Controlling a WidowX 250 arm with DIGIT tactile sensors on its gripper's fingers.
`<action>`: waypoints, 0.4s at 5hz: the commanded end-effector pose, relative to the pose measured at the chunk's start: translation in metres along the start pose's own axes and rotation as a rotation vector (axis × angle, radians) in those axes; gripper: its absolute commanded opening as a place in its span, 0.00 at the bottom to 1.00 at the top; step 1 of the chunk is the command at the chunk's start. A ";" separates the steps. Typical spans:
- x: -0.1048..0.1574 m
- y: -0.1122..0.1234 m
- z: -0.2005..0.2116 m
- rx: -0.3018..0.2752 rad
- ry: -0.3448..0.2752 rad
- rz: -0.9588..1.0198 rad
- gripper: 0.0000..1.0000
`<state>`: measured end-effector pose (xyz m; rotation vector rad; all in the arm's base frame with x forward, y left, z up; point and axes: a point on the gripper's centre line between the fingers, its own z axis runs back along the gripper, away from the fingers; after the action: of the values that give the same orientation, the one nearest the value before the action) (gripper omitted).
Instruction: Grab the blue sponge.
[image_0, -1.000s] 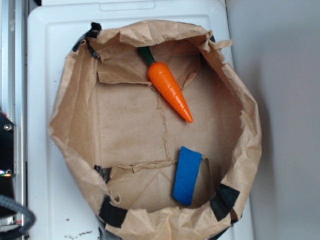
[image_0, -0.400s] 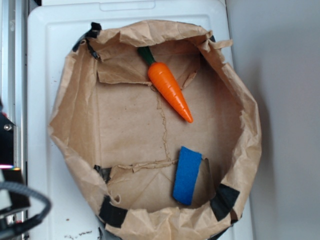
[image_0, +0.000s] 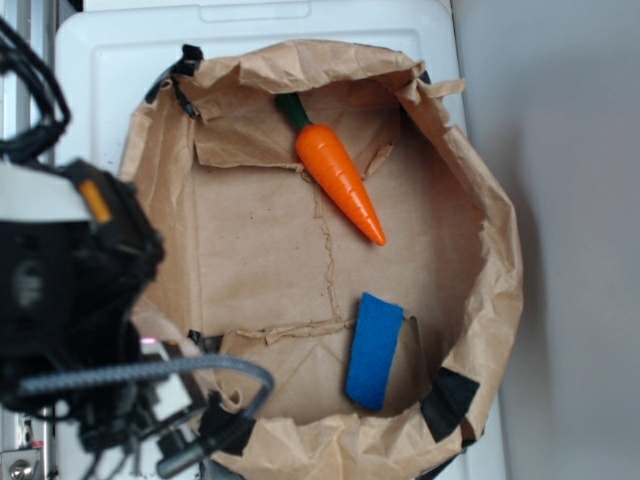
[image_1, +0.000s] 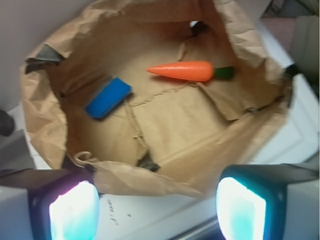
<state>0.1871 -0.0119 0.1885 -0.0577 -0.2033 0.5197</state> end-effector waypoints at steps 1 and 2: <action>0.015 -0.007 -0.026 -0.010 0.070 0.001 1.00; 0.055 -0.031 -0.047 0.001 0.121 0.034 1.00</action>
<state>0.2533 -0.0178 0.1411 -0.0756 -0.0199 0.5302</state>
